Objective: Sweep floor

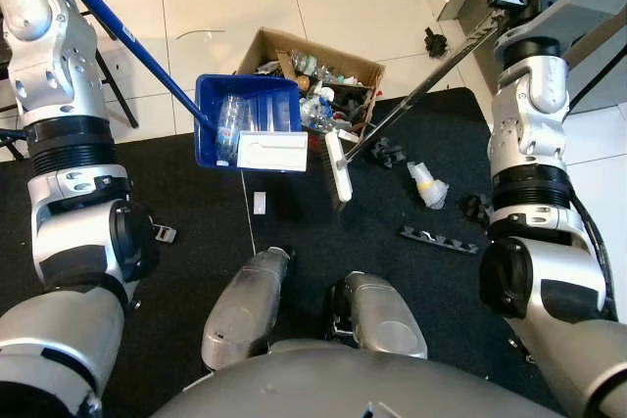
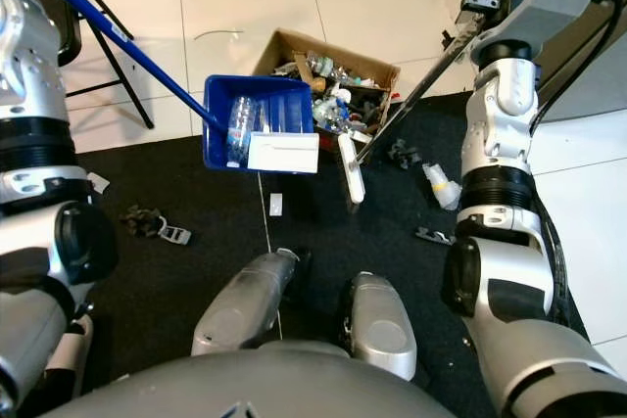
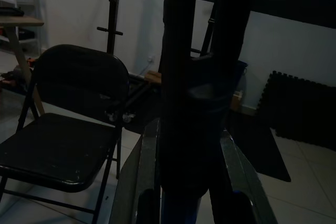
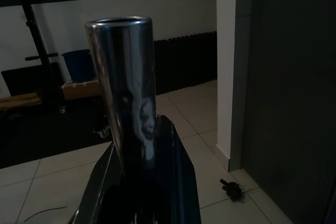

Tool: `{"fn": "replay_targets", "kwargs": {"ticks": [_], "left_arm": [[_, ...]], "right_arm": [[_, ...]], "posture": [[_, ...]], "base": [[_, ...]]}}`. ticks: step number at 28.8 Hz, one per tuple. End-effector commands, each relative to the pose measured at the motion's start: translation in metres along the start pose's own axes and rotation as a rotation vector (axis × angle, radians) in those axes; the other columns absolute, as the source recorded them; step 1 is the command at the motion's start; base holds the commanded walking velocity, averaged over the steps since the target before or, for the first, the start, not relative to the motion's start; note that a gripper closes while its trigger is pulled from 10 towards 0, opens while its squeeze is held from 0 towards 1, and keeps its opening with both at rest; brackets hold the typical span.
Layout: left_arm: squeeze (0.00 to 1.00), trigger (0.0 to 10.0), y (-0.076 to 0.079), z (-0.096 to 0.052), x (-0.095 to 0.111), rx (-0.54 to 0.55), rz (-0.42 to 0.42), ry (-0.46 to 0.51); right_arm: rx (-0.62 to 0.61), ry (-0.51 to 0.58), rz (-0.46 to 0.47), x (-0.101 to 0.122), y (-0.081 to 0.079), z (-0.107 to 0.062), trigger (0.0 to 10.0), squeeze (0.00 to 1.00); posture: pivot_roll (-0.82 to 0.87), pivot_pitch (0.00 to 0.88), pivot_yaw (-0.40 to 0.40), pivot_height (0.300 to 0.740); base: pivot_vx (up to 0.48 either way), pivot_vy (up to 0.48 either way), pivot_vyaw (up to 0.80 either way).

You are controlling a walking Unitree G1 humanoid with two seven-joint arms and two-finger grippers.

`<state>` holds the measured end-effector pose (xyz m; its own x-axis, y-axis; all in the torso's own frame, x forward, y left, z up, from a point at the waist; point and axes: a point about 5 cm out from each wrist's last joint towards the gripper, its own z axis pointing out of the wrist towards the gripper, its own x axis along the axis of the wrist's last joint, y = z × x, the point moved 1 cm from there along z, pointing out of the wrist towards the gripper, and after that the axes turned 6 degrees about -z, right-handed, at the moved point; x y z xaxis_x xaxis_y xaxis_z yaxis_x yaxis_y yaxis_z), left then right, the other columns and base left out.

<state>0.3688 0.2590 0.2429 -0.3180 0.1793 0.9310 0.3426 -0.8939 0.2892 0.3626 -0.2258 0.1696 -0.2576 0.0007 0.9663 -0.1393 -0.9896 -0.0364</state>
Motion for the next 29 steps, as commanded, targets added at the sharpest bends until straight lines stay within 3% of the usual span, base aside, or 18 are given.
{"fn": "replay_targets", "kwargs": {"ticks": [1, 29], "left_arm": [[0.00, 10.0, 0.0096, 0.0014, 0.0099, -0.026, -0.018, 0.054], [0.00, 10.0, 0.0100, 0.0010, 0.0073, -0.030, -0.012, 0.048]], "right_arm": [[-0.015, 0.031, 0.007, 0.0059, 0.0027, 0.0025, 10.0, 0.00], [-0.013, 0.028, 0.005, 0.0054, 0.0035, 0.0019, 10.0, 0.00]], "posture": [[0.12, 0.000, 0.006, 0.740], [0.12, 0.000, 0.007, 0.740]], "base": [[0.480, 0.000, 0.00], [0.480, 0.000, 0.00]]}}
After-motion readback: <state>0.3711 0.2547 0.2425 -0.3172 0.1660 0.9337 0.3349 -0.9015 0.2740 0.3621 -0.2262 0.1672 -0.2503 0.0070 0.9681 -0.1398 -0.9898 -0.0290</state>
